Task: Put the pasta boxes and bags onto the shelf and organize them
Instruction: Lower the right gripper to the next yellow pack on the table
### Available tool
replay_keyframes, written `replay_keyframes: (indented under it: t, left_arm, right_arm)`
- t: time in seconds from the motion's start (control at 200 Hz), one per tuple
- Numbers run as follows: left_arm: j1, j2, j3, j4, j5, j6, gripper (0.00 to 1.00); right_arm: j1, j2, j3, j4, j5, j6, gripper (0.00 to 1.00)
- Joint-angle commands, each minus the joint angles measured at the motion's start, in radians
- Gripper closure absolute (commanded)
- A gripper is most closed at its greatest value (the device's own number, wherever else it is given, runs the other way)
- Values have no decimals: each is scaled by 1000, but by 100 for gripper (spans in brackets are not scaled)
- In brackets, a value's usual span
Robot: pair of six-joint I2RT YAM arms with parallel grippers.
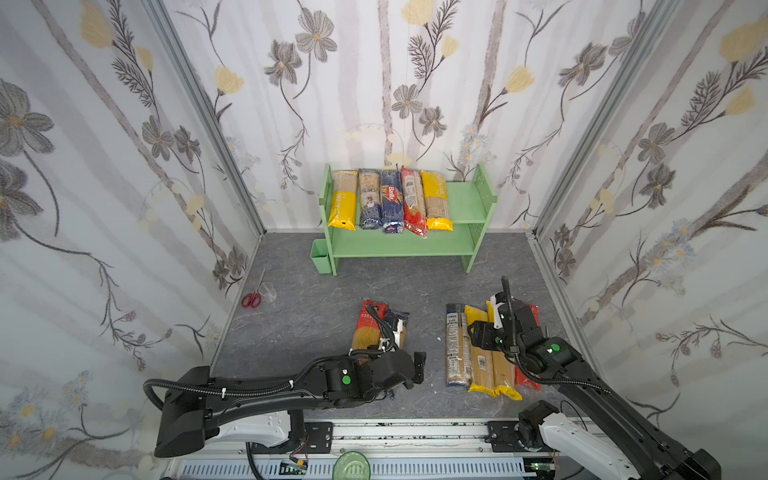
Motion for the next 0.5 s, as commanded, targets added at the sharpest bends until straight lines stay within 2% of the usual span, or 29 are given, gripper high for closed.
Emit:
replay_keyframes:
  t: [0.0, 0.235, 0.405, 0.495]
  left_arm:
    - [-56, 42, 20, 37, -83, -64, 0]
    - [-122, 72, 32, 47, -110, -92, 0]
    - [-122, 25, -2, 48, -125, -86, 0]
    - [-122, -25, -29, 48, -142, -77, 0]
  right_arm:
    - [30, -48, -88, 100, -9, 107, 21]
    - [73, -87, -245, 129, 37, 252, 21]
    - [73, -82, -251, 90, 119, 318, 21]
    - [73, -42, -249, 106, 114, 319, 20]
